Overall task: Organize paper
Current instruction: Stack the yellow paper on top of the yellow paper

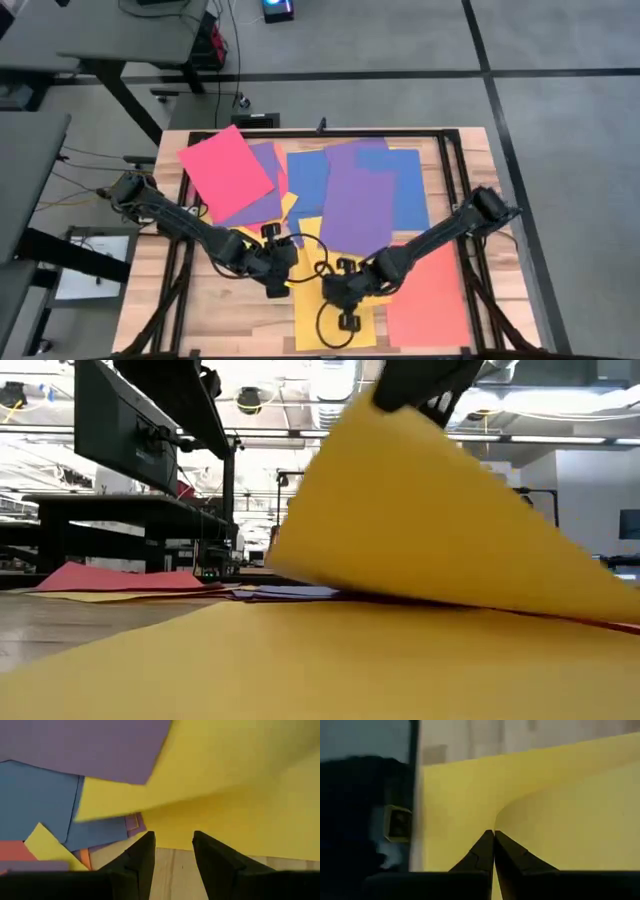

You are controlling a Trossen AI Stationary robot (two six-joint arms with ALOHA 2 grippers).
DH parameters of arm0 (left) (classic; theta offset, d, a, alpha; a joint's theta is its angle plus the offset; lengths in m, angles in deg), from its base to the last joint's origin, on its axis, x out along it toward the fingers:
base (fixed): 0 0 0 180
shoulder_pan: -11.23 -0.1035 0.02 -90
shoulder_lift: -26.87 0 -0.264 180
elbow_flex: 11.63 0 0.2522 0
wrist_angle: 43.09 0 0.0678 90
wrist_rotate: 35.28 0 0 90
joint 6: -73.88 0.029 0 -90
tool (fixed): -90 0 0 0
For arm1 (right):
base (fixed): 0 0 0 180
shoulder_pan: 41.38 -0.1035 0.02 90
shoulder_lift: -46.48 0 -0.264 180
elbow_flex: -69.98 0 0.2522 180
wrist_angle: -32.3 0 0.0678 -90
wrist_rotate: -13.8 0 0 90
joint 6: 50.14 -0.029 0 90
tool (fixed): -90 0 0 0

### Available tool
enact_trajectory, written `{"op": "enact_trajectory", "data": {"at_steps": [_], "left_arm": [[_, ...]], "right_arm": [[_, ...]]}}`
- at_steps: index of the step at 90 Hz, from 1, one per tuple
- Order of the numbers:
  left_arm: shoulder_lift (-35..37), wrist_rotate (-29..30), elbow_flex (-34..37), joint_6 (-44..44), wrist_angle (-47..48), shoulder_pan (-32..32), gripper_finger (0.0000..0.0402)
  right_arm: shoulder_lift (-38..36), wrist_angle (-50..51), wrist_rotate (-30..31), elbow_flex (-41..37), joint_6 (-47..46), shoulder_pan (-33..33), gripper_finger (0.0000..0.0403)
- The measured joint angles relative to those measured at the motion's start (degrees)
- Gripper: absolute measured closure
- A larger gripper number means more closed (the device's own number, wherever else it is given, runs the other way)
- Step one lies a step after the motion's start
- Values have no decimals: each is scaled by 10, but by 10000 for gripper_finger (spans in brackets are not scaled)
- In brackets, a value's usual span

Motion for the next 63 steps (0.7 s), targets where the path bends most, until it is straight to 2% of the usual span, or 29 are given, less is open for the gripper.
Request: {"op": "enact_trajectory", "data": {"at_steps": [16,35,63], "left_arm": [[0,-1,0,-2,7,0,283],[0,-1,0,-3,15,0,283],[0,-1,0,-3,16,0,283]], "right_arm": [[43,-46,-24,0,-46,2,403],[45,-137,-50,0,-96,0,403],[79,-189,-52,0,-143,-5,401]]}}
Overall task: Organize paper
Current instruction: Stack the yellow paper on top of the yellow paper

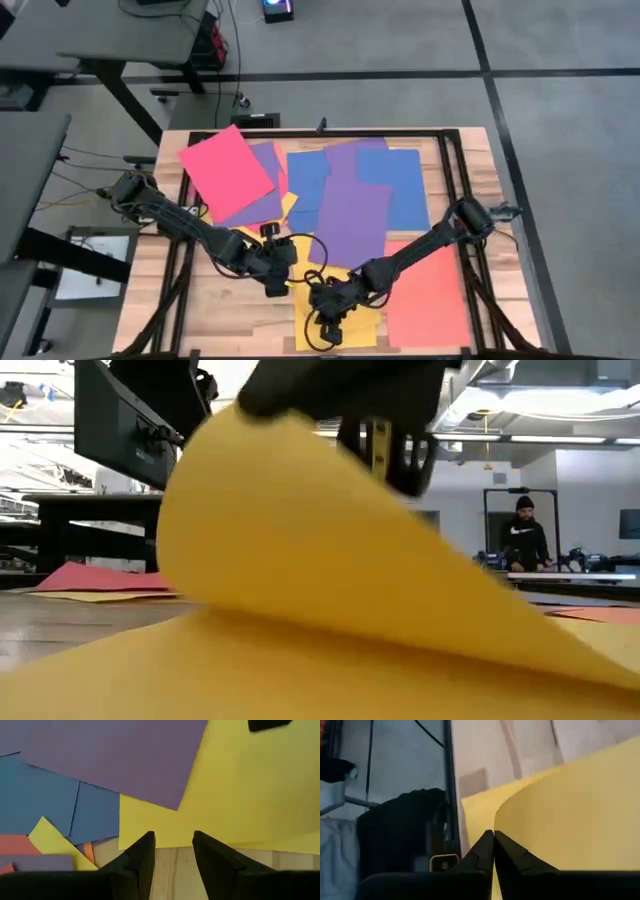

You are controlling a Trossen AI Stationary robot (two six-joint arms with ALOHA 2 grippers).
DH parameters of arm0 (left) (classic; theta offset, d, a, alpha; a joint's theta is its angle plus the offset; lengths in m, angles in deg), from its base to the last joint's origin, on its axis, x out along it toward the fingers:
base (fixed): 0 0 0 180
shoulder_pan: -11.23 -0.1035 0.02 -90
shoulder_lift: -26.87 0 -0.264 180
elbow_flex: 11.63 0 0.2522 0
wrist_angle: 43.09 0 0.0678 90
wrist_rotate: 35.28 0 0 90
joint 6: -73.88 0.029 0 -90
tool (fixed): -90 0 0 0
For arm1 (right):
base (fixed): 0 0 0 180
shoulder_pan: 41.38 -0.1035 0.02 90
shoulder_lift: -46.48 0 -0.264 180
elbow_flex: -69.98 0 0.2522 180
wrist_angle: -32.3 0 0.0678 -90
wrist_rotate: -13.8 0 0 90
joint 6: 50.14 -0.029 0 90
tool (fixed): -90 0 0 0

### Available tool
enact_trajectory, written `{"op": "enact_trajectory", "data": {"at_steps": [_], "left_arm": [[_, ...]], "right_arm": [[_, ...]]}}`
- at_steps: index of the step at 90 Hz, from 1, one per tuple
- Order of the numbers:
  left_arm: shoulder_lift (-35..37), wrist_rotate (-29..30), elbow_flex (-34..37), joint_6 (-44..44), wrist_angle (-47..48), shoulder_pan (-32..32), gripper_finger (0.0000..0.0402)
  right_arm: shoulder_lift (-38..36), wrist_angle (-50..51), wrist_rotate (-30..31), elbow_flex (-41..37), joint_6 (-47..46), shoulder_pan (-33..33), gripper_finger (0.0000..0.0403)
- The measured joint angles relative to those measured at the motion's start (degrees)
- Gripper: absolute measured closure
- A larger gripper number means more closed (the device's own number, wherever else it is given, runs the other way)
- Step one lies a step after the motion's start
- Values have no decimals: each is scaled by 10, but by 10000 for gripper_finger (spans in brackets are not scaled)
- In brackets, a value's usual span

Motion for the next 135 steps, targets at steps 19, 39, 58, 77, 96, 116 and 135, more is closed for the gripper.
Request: {"op": "enact_trajectory", "data": {"at_steps": [19,39,58,77,96,116,135], "left_arm": [[0,0,0,-15,13,0,283],[0,0,0,-19,9,0,283],[0,10,0,-18,-13,0,283],[-3,23,47,-100,-43,38,283],[-4,-5,179,-184,-222,82,283],[-8,-38,268,-211,-376,98,283],[-75,-77,252,-210,-412,102,283]], "right_arm": [[12,15,-8,0,16,2,345],[-21,23,-53,0,87,2,264],[-29,53,-54,0,121,3,232],[-53,278,20,0,189,-11,233],[-55,471,86,0,182,-61,236],[-54,438,103,-58,156,-97,236],[-55,385,99,-95,115,-95,236]]}}
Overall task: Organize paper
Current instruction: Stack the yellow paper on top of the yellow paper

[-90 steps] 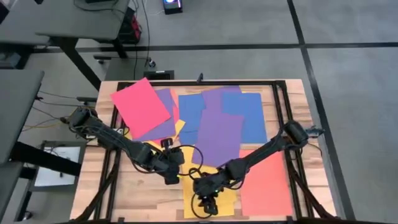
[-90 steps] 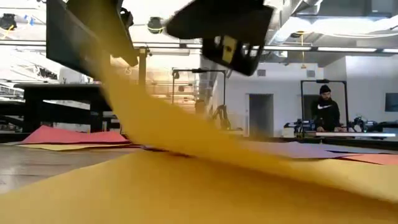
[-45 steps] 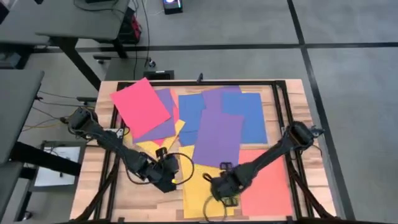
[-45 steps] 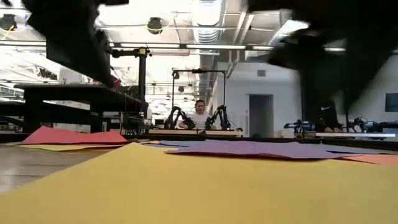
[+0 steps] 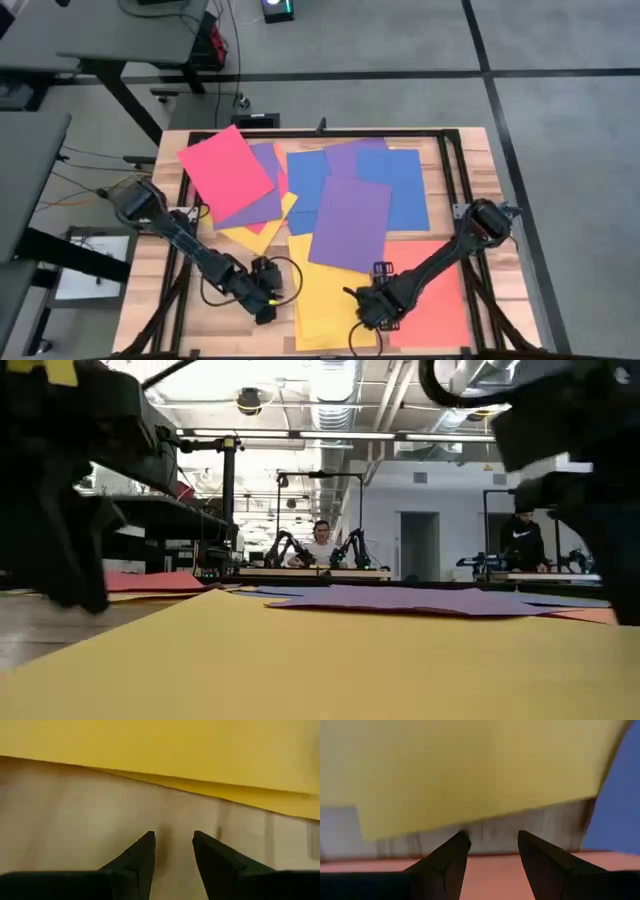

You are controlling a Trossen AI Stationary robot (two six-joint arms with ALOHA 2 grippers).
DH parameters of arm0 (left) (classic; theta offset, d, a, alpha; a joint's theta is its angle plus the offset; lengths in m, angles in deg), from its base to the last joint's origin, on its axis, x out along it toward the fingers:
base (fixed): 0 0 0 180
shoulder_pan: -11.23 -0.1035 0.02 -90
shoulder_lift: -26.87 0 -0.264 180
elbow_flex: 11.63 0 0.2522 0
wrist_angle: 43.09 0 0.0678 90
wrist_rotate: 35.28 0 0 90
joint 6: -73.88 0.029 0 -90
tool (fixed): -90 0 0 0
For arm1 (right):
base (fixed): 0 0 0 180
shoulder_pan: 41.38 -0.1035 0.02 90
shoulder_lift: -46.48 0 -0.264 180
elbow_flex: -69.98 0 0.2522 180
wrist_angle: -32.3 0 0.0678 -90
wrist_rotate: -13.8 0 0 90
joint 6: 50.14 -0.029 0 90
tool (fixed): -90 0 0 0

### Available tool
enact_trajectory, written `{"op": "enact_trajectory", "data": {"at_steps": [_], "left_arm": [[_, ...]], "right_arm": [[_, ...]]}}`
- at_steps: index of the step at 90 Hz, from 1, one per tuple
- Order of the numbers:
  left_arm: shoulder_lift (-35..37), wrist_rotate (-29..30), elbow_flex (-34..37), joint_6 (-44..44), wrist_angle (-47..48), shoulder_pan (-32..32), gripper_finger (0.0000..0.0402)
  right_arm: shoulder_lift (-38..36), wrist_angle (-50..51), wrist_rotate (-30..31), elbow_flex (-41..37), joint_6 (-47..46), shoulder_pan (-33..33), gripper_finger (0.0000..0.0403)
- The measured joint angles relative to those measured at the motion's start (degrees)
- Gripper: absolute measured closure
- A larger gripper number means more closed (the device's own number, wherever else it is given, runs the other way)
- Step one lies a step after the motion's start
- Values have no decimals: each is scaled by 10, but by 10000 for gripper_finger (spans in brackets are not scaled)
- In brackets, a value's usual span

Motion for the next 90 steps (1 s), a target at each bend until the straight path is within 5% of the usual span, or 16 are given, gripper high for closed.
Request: {"op": "enact_trajectory", "data": {"at_steps": [19,61,90], "left_arm": [[-59,7,-38,27,-36,-3,283],[-56,-3,-47,28,-3,-5,283],[-40,-7,-46,27,19,-5,283]], "right_arm": [[0,-53,-31,0,-4,9,236],[1,-118,-66,0,-43,-3,236],[-9,-76,-81,0,-63,-10,237]]}}
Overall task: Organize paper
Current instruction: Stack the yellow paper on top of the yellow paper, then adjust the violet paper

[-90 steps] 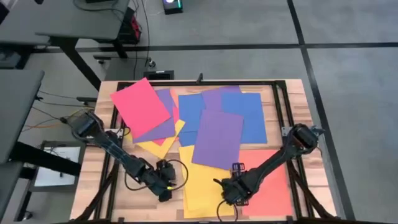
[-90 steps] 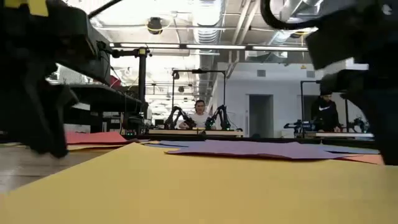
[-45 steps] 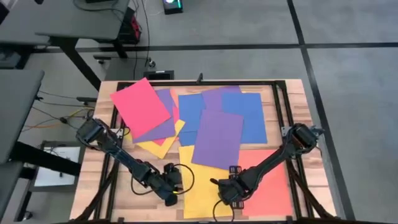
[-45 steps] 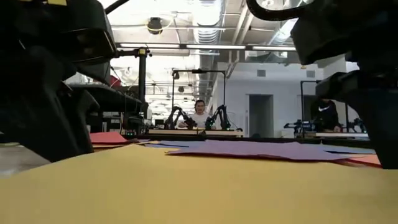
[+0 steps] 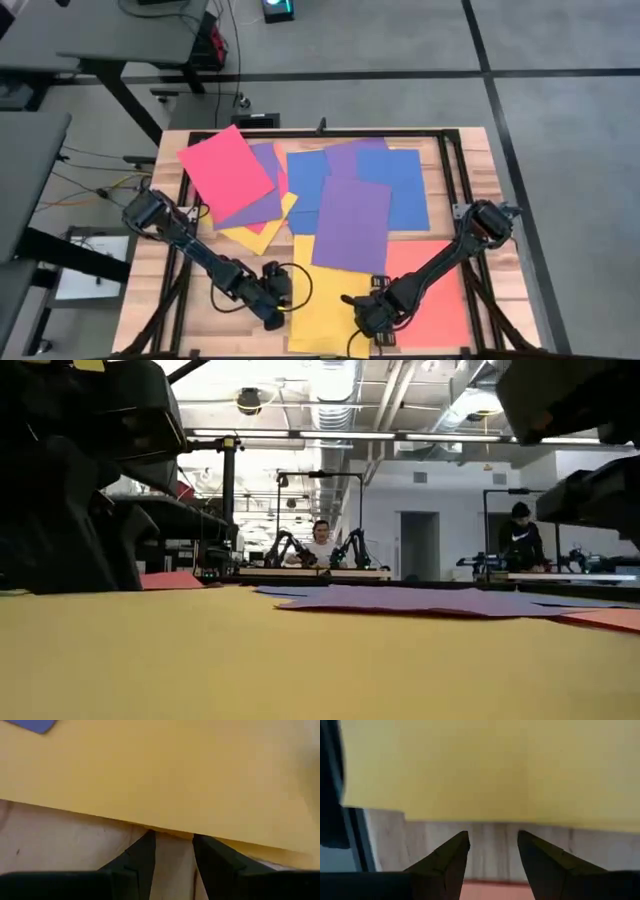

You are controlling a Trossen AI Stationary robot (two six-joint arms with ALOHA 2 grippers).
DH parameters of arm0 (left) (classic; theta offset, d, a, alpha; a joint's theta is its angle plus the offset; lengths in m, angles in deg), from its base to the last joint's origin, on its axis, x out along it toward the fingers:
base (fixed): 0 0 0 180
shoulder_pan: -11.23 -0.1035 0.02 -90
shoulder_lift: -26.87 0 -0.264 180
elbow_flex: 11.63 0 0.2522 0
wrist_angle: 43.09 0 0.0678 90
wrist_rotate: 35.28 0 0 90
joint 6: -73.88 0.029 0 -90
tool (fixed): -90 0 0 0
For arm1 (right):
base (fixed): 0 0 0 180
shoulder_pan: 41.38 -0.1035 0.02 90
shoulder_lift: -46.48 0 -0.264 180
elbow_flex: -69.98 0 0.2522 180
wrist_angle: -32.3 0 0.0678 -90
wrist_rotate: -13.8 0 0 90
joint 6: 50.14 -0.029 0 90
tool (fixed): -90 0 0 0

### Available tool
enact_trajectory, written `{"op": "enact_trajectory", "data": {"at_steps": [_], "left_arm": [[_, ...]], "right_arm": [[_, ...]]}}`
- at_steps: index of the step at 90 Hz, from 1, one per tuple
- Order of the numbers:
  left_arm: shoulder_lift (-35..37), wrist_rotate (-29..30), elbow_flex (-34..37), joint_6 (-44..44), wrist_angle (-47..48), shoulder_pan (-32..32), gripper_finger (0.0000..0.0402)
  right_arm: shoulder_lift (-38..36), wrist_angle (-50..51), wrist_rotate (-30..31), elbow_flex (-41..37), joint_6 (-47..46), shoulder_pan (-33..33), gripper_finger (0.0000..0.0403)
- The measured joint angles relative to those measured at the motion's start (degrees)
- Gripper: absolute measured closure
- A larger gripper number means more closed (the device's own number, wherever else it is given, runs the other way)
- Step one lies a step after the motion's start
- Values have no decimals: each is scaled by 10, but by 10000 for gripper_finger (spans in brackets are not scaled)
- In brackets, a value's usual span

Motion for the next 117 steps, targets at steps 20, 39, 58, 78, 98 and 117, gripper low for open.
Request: {"op": "enact_trajectory", "data": {"at_steps": [20,39,58,78,98,117], "left_arm": [[81,10,2,-15,79,-3,283],[97,9,1,47,7,-63,283],[28,-47,1,113,-78,-111,283],[-21,-46,0,109,-85,-126,283],[-36,-44,-1,103,-87,-127,283],[-37,-47,-1,102,-86,-126,283]], "right_arm": [[-79,60,62,0,-5,17,237],[-121,73,162,-19,96,127,237],[-121,-47,130,-127,197,295,237],[-121,-72,113,-191,256,404,237],[-124,-46,110,-199,319,499,236],[-141,-40,88,-198,353,572,237]]}}
